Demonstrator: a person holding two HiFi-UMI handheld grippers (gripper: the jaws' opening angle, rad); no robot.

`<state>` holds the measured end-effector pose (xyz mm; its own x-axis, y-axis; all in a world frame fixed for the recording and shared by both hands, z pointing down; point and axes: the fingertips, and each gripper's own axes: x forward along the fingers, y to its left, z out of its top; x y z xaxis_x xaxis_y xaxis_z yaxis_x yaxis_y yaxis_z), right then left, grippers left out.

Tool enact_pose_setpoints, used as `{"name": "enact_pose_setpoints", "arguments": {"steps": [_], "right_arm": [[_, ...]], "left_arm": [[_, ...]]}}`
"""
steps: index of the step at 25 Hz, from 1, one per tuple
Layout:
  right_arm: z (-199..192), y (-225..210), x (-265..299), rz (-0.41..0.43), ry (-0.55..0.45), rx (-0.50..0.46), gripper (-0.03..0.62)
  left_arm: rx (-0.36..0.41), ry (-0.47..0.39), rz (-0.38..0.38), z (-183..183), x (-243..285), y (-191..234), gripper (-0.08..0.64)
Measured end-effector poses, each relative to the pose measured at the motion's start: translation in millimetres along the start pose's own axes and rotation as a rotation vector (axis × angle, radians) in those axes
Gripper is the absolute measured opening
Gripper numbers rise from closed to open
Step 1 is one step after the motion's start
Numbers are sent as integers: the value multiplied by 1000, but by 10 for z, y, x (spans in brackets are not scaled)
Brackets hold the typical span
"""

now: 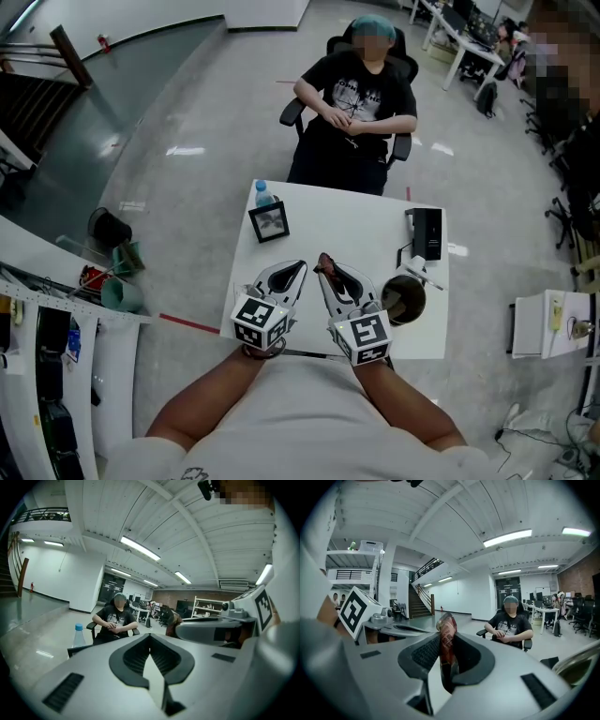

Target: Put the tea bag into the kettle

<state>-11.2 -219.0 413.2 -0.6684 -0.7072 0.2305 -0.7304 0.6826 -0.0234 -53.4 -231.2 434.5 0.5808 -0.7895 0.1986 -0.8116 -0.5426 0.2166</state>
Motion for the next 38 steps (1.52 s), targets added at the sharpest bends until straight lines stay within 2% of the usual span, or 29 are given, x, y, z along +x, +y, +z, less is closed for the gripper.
{"name": "enact_pose_setpoints", "arguments": {"steps": [10, 22, 26, 31, 38], "right_arm": [[34, 386, -135, -87, -7, 24, 94], [-89, 1028, -476, -173, -18, 52, 94], [-161, 1045, -594, -210, -12, 65, 94], [-157, 1006, -787, -250, -22, 61, 94], [-168, 628, -1142, -325, -39, 65, 94]], "left_arm": [[35, -12, -102, 18, -425, -138, 9], [43, 4, -169, -173, -1090, -258, 9], [38, 14, -217, -265, -1128, -398, 9], [56, 3, -254, -180, -1064, -557, 9], [62, 11, -313, -181, -747, -915, 9]]}}
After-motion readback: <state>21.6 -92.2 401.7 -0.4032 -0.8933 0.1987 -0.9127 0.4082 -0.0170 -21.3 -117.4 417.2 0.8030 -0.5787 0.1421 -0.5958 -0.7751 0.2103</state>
